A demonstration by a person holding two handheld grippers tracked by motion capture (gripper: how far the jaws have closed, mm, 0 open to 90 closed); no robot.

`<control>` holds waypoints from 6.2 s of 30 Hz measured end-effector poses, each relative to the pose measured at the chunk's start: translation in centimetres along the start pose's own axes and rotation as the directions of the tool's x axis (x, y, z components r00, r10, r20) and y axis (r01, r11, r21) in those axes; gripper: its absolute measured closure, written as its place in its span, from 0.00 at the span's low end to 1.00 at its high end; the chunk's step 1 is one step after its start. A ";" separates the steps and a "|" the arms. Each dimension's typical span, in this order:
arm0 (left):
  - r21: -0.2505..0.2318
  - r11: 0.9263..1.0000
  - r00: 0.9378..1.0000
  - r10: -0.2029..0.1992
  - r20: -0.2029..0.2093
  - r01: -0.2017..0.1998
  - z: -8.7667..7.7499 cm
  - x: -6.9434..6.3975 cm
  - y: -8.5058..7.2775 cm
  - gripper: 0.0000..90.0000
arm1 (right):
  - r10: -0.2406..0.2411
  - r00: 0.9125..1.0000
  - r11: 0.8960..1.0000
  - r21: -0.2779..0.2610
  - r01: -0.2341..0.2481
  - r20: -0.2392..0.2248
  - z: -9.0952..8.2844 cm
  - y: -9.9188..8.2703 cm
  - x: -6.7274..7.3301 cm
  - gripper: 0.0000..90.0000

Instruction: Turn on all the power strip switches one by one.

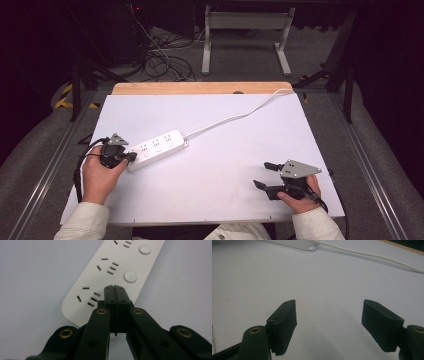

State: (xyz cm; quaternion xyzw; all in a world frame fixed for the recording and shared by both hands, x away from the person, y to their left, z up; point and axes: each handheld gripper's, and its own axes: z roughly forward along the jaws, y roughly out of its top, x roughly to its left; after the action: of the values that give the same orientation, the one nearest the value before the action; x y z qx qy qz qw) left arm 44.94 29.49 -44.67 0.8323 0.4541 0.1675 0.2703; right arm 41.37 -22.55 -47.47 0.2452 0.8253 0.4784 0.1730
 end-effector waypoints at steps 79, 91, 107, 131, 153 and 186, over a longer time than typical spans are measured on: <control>-0.233 0.973 0.997 0.018 0.072 -0.001 -0.5 -1.1 1.4 1.00 | -0.001 1.000 1.000 0.012 0.001 -0.004 0.3 -0.1 0.0 0.31; -0.134 0.991 0.998 0.037 0.052 -0.029 1.4 -1.2 1.6 1.00 | -0.003 1.000 1.000 0.016 0.003 -0.005 0.3 -0.1 0.0 0.31; -0.085 0.996 0.999 0.019 0.036 -0.016 2.0 -1.2 1.7 1.00 | -0.004 1.000 1.000 0.017 0.004 -0.006 0.3 -0.1 0.0 0.31; -0.066 0.998 1.000 -0.001 0.004 0.002 2.4 -1.8 1.7 1.00 | -0.004 1.000 1.000 0.015 0.005 -0.009 0.3 -0.1 0.1 0.31; -0.275 0.961 0.999 0.019 0.049 -0.005 -1.9 -2.8 3.9 1.00 | -0.008 1.000 1.000 0.013 0.008 -0.015 0.5 0.0 0.1 0.31; -0.116 0.991 0.997 0.066 0.049 -0.060 4.2 -2.9 4.4 1.00 | -0.009 1.000 1.000 0.011 0.010 -0.019 0.4 0.0 0.1 0.31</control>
State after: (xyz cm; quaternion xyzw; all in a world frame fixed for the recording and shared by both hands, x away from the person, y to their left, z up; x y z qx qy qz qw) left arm 48.49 23.83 -45.50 0.8335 0.4099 0.1799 0.3240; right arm 41.53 -22.21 -47.70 0.2376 0.8308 0.4752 0.1659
